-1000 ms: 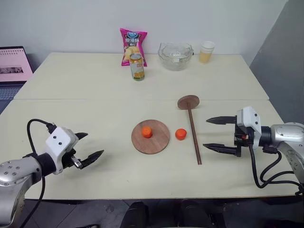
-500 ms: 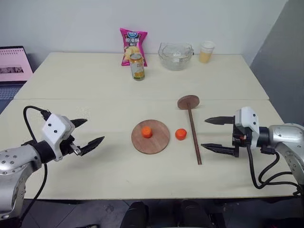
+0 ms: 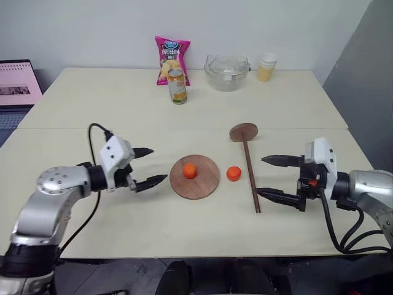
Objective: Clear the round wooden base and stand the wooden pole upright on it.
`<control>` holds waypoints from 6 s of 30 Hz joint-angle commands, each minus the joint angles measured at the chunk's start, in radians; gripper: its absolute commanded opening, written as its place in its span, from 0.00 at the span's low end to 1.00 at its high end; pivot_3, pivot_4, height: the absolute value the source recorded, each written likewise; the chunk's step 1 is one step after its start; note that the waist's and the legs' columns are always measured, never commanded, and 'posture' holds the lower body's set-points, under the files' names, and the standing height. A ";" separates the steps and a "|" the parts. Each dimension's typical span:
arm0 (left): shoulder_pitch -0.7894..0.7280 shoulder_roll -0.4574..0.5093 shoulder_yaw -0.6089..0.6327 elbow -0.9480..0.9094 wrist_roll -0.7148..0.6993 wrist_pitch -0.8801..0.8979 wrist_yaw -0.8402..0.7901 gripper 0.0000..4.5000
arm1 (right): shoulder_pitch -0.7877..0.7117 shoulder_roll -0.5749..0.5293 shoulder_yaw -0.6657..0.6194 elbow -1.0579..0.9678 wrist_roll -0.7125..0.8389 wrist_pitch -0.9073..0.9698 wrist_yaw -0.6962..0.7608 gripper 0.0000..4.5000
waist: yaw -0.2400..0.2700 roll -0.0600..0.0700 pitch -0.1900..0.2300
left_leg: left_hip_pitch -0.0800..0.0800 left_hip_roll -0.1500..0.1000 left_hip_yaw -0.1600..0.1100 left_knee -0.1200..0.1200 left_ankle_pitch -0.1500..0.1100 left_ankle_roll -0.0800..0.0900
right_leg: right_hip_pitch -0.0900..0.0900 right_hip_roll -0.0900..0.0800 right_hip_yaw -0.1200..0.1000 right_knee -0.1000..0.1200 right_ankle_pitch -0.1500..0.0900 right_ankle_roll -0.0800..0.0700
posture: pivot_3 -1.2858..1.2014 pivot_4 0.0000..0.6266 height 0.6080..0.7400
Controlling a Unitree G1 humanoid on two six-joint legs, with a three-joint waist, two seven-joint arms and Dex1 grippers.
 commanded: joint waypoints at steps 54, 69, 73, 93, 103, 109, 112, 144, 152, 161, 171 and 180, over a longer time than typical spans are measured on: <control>-0.143 -0.114 0.067 0.312 0.241 -0.171 0.235 0.25 | -0.100 0.036 0.150 -0.095 0.026 -0.016 -0.058 1.00 | -0.018 -0.004 0.002 | 0.000 0.001 -0.002 0.000 0.000 0.000 | -0.001 0.001 -0.001 0.001 -0.001 0.002 | 0.52 0.24 1.00; 0.050 -0.098 0.418 0.365 0.209 0.003 0.600 0.25 | -0.353 0.158 0.310 0.088 -0.054 -0.116 0.118 1.00 | 0.003 -0.005 0.002 | -0.001 0.000 -0.003 0.001 0.000 0.000 | -0.001 -0.001 -0.002 0.000 0.000 0.001 | 0.52 0.24 1.00; 0.047 -0.107 0.433 0.398 0.182 0.002 0.602 0.24 | -0.373 0.167 0.327 0.106 -0.071 -0.128 0.145 1.00 | 0.003 -0.005 0.002 | -0.001 -0.001 -0.003 0.001 0.000 0.000 | -0.001 -0.002 -0.002 0.000 0.000 0.001 | 0.52 0.24 1.00; 0.085 -0.098 0.458 0.315 0.058 -0.018 0.560 0.99 | -0.363 0.167 0.305 0.099 -0.074 -0.106 0.138 1.00 | 0.001 -0.005 0.002 | -0.001 -0.001 -0.002 0.001 0.000 -0.001 | -0.001 -0.003 -0.002 0.000 0.000 0.001 | 0.52 0.24 1.00; 0.066 0.010 0.155 -0.048 -0.010 0.032 0.202 0.99 | -0.289 0.095 0.198 0.038 -0.033 -0.043 0.098 1.00 | 0.018 -0.004 0.002 | -0.002 -0.003 -0.002 0.001 0.000 -0.001 | 0.000 -0.005 -0.002 -0.001 0.000 0.001 | 0.52 0.24 1.00; -0.140 -0.025 -0.102 -0.012 0.033 0.049 0.068 0.99 | -0.177 0.027 0.108 -0.020 -0.055 0.014 0.000 1.00 | 0.019 -0.004 0.002 | -0.002 -0.004 0.000 0.001 0.000 0.000 | -0.001 -0.005 -0.001 -0.001 0.000 0.001 | 0.52 0.24 1.00; -0.219 -0.065 -0.197 0.019 0.045 0.067 0.013 0.99 | -0.096 -0.028 0.062 -0.066 -0.053 0.041 -0.015 1.00 | 0.010 -0.004 0.003 | -0.002 -0.003 0.000 0.000 0.000 0.000 | -0.001 -0.004 -0.001 0.000 -0.001 0.001 | 0.52 0.24 1.00; -0.605 -0.581 -0.464 0.678 0.275 -0.060 -0.068 0.99 | 0.124 -0.137 -0.202 -0.242 0.161 0.224 -0.188 1.00 | 0.002 -0.006 0.004 | -0.003 -0.004 -0.001 0.002 0.000 0.000 | 0.000 -0.001 -0.002 0.000 -0.003 0.007 | 0.52 0.24 1.00; -0.605 -0.615 -0.464 0.725 0.321 -0.098 -0.050 0.74 | 0.124 -0.147 -0.196 -0.236 0.174 0.212 -0.199 1.00 | 0.002 -0.006 0.004 | -0.002 -0.004 -0.001 0.002 0.000 0.000 | 0.000 -0.001 -0.002 0.000 -0.003 0.006 | 0.52 0.24 1.00; -0.581 -0.609 -0.453 0.695 0.336 -0.106 -0.048 0.37 | 0.136 -0.151 -0.186 -0.238 0.147 0.188 -0.186 1.00 | 0.002 -0.006 0.004 | -0.002 -0.004 -0.001 0.002 0.000 0.000 | 0.000 -0.001 -0.002 0.000 -0.003 0.006 | 0.52 0.24 1.00; -0.387 -0.328 -0.130 0.178 0.230 0.163 0.107 0.30 | 0.097 -0.168 -0.101 -0.195 0.097 0.077 -0.064 1.00 | -0.006 -0.005 0.004 | 0.000 -0.001 -0.002 0.001 0.000 0.000 | 0.000 0.000 -0.001 0.001 -0.003 0.007 | 0.52 0.24 1.00; -0.241 -0.124 0.342 0.266 0.287 0.249 0.526 0.29 | -0.135 -0.094 0.176 -0.050 -0.031 -0.047 0.060 1.00 | -0.004 -0.006 0.004 | -0.001 -0.001 -0.003 0.001 0.000 0.000 | 0.000 0.000 -0.002 0.001 -0.003 0.006 | 0.52 0.24 1.00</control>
